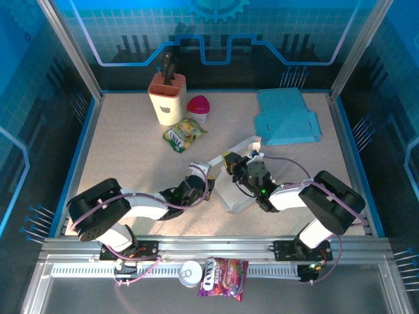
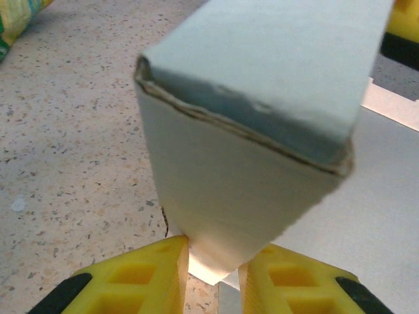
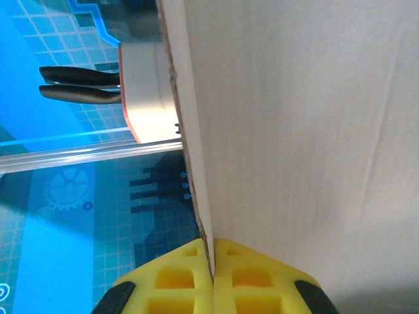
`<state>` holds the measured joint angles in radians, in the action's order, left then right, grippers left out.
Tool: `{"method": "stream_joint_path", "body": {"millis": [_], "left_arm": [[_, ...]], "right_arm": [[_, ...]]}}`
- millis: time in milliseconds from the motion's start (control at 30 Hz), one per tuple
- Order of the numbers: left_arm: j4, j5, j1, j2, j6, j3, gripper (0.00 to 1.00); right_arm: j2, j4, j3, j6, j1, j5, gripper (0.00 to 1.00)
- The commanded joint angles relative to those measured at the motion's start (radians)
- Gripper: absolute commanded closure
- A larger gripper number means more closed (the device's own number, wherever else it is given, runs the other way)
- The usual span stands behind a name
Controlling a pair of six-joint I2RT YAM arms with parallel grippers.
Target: Fold the paper box
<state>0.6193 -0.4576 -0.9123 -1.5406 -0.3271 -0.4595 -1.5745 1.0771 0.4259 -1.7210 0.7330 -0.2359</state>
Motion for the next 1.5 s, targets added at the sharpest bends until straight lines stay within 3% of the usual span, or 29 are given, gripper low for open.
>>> {"method": "stream_joint_path", "body": {"millis": [0,167,533,900,1000,1300,1367,1467], "left_arm": [[0.080,-0.079,-0.014,-0.021,-0.031,-0.049,0.74],[0.102,-0.108,-0.026,-0.054,-0.022,-0.071,0.77],[0.160,-0.129,-0.040,-0.123,-0.034,-0.106,1.00],[0.186,-0.183,-0.067,-0.161,-0.037,-0.140,1.00],[0.171,-0.202,-0.068,-0.173,-0.048,-0.156,0.89],[0.203,-0.216,-0.054,-0.196,-0.013,-0.175,0.79],[0.203,-0.215,-0.053,-0.200,-0.009,-0.179,0.68],[0.203,-0.210,-0.047,-0.201,-0.009,-0.179,0.70]], "right_arm": [[0.015,-0.040,-0.021,-0.021,0.038,0.030,1.00],[0.007,-0.035,-0.022,-0.034,0.045,0.024,1.00],[0.002,-0.034,-0.032,-0.066,0.074,-0.022,1.00],[-0.030,-0.013,-0.028,-0.123,0.077,-0.020,1.00],[-0.033,-0.014,-0.030,-0.138,0.078,-0.023,1.00],[0.021,-0.097,-0.033,-0.146,0.078,-0.030,1.00],[0.021,-0.100,-0.031,-0.149,0.077,-0.030,1.00],[0.016,-0.097,-0.032,-0.152,0.076,-0.027,1.00]]}}
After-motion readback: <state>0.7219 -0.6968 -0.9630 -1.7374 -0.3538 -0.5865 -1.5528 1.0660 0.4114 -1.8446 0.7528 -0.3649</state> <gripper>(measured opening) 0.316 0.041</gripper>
